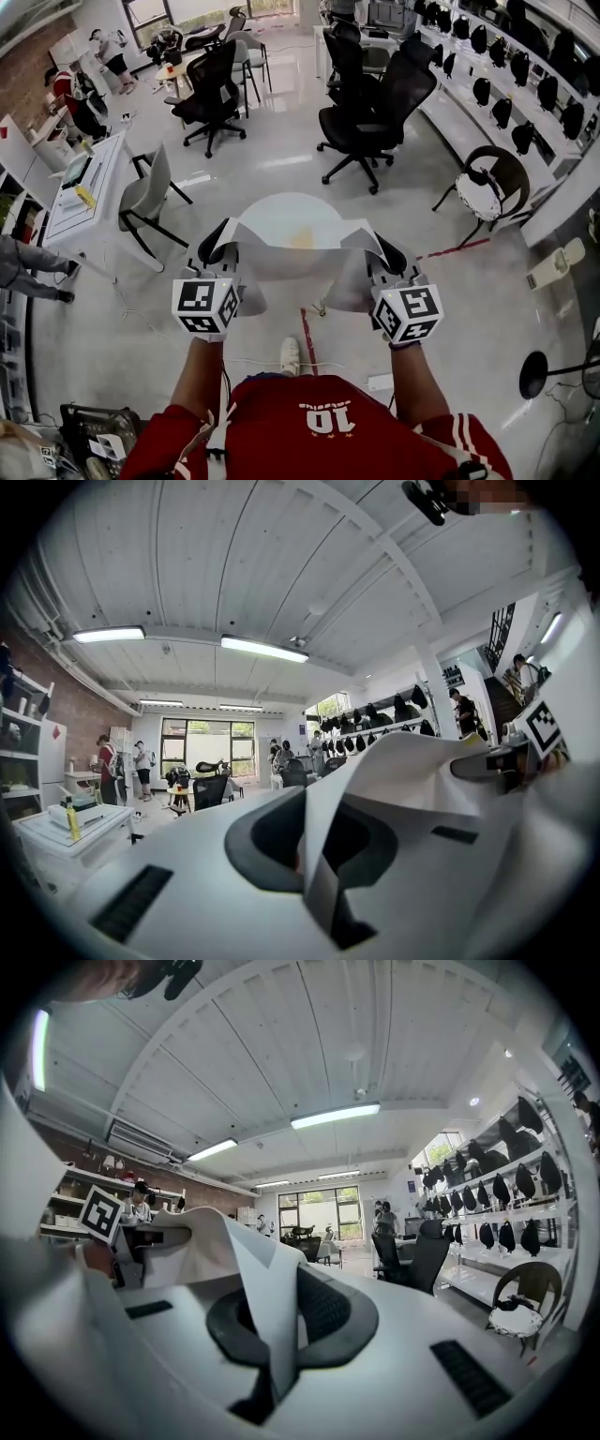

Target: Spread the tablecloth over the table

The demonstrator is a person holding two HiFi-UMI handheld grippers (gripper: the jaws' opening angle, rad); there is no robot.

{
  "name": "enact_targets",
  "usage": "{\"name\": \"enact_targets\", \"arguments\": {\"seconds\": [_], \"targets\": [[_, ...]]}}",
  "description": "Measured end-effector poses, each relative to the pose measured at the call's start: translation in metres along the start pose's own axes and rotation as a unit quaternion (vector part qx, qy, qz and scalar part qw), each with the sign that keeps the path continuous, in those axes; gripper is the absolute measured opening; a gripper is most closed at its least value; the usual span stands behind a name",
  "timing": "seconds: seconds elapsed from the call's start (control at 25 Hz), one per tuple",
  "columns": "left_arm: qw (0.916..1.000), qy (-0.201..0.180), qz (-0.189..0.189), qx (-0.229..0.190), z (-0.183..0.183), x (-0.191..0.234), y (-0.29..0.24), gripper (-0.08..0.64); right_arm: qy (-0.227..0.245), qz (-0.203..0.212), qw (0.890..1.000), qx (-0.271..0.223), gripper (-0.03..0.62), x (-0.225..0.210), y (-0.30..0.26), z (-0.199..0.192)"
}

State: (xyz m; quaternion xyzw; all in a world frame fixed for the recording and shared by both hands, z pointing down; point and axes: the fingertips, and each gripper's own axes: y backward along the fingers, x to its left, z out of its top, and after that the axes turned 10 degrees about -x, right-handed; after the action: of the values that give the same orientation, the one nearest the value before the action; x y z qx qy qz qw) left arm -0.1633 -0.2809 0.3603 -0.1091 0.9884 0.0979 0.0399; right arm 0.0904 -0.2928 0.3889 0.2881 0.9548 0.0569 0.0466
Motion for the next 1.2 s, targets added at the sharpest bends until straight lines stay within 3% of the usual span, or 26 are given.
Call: {"name": "enact_targets", "arguments": {"seconds": [0.6, 0.88, 1.2], "targets": [[0.9994, 0.013, -0.033, 0.002, -0.015, 0.064, -0.085, 0.014, 0.013, -0.042, 0.999, 0.001, 0.015, -0.01, -0.095, 0.001], [0.9981, 0.021, -0.057, 0.006, -0.03, 0.088, -0.104, 0.014, 0.003, -0.066, 0.998, 0.002, 0.015, -0.005, -0.122, -0.007], [0.9974, 0.036, -0.06, 0.018, -0.043, 0.1, -0.126, 0.015, -0.004, -0.068, 0.997, 0.019, 0.015, -0.015, -0.148, -0.015]]}}
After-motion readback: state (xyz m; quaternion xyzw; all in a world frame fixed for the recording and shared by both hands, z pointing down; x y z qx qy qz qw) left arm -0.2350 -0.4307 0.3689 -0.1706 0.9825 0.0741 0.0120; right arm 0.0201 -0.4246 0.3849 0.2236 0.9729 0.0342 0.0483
